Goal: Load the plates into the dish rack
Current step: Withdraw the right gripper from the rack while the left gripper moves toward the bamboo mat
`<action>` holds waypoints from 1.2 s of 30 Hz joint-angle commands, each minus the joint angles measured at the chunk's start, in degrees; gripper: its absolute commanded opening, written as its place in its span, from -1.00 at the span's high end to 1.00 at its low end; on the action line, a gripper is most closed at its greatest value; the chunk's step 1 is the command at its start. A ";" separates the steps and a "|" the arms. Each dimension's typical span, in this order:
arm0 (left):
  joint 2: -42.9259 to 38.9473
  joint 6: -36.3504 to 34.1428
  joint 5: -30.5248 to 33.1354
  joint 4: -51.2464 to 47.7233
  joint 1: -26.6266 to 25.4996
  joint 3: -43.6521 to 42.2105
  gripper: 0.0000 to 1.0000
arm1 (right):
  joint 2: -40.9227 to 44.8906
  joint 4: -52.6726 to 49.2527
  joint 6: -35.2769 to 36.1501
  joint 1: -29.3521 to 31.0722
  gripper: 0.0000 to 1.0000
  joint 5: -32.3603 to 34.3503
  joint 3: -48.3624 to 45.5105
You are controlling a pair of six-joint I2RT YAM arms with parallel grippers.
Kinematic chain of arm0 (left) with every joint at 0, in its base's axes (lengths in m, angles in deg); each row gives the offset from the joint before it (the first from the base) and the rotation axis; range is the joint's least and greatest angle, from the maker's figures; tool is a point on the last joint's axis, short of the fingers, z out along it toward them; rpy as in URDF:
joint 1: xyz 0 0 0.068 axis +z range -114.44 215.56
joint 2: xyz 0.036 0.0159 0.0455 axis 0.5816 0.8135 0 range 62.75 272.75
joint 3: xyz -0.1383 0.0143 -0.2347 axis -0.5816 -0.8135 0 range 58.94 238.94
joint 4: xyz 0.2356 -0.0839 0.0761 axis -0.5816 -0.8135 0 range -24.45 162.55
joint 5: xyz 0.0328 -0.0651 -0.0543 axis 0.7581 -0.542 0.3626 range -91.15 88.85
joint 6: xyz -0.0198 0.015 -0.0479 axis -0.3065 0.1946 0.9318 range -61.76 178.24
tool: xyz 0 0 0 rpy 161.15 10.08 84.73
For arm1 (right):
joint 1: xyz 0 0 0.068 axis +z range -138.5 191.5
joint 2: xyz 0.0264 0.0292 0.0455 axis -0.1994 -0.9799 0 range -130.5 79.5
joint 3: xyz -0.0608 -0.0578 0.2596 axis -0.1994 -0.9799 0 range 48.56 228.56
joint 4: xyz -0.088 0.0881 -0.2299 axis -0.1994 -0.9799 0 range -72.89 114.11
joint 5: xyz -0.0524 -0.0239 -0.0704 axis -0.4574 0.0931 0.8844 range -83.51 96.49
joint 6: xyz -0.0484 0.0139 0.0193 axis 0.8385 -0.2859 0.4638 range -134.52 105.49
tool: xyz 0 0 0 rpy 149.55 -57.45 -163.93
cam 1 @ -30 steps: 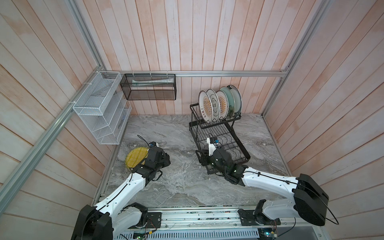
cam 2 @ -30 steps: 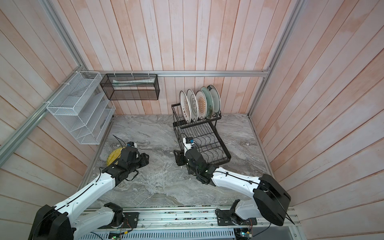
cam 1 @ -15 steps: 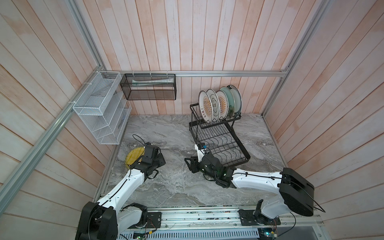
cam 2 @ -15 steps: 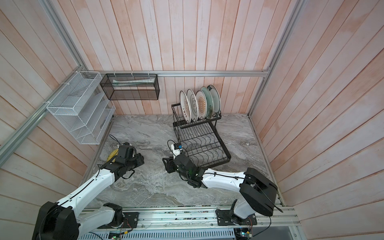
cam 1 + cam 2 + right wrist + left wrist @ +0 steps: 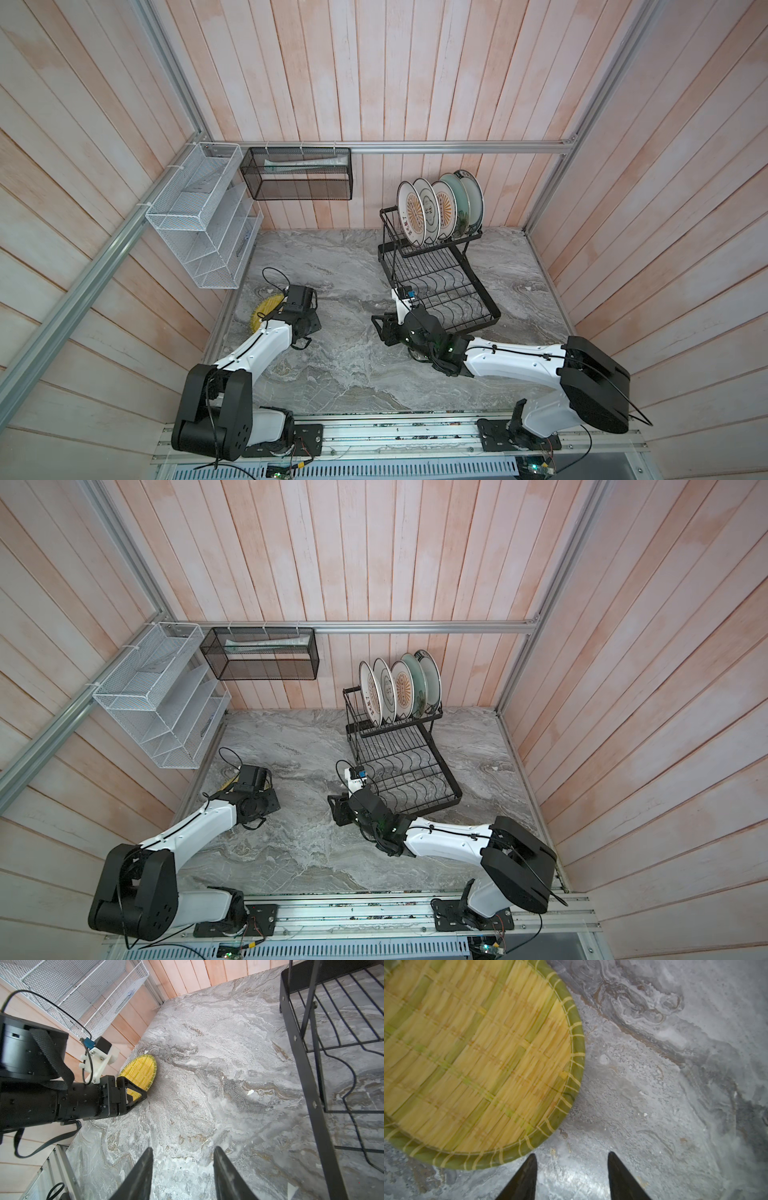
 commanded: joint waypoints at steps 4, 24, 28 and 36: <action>0.40 -0.36 3.34 0.40 0.40 1.39 -0.09 | -0.68 -1.24 1.23 0.24 0.03 1.10 1.34; 19.57 -7.90 11.69 -3.38 0.29 17.25 0.08 | 2.00 -3.40 3.31 -2.06 0.01 3.10 0.15; 21.69 -8.93 11.47 -3.52 0.30 18.35 0.09 | 2.66 -3.52 3.77 -2.74 0.01 3.19 -0.12; 24.40 -9.18 15.46 -5.48 -0.54 20.14 0.13 | 3.64 -3.24 3.09 -3.49 0.00 3.43 -0.91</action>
